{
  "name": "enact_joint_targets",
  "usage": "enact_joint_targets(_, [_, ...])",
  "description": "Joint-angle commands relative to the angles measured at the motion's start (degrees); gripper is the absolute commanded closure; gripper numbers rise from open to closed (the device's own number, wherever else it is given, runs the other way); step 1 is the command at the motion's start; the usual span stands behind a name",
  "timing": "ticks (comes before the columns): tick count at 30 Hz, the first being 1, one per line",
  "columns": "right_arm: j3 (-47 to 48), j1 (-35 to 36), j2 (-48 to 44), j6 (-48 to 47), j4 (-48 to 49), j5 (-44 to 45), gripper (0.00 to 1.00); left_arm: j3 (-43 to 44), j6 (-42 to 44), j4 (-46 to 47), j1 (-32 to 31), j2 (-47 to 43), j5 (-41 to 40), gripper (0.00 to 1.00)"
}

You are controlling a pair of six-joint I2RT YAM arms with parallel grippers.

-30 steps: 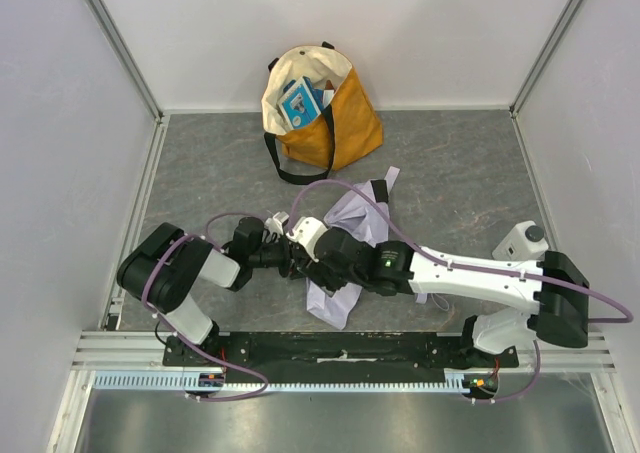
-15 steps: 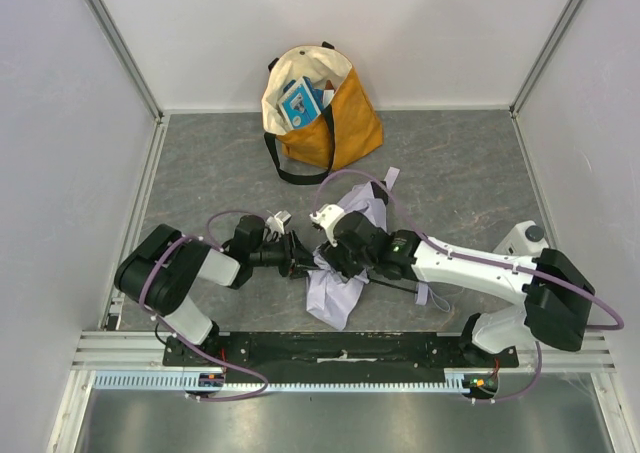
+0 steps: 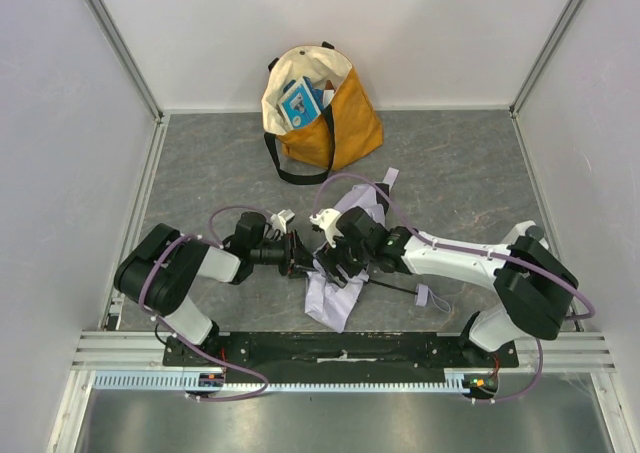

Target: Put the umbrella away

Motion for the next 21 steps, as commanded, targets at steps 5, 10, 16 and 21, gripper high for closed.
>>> enact_joint_targets(5, [-2.0,-2.9,1.9,-4.4,2.3,-2.8,0.20,4.3,2.6,-1.7,-0.1,-7.7,8.5,0.98])
enact_joint_targets(10, [-2.4,-3.1,3.5,-6.0,3.3,-7.8,0.23,5.3,1.0,1.6,-0.1,-7.8,13.0,0.98])
enact_joint_targets(16, [-3.2,-3.2,5.3,-7.1,6.6,-13.5,0.30,5.7,-1.9,5.8,-0.1,-10.0,17.9,0.98])
enact_joint_targets(21, [-5.5,-3.3,4.9,-8.0,10.5,-16.9,0.30,6.6,-2.5,6.8,-0.1,-12.6,20.8,0.98])
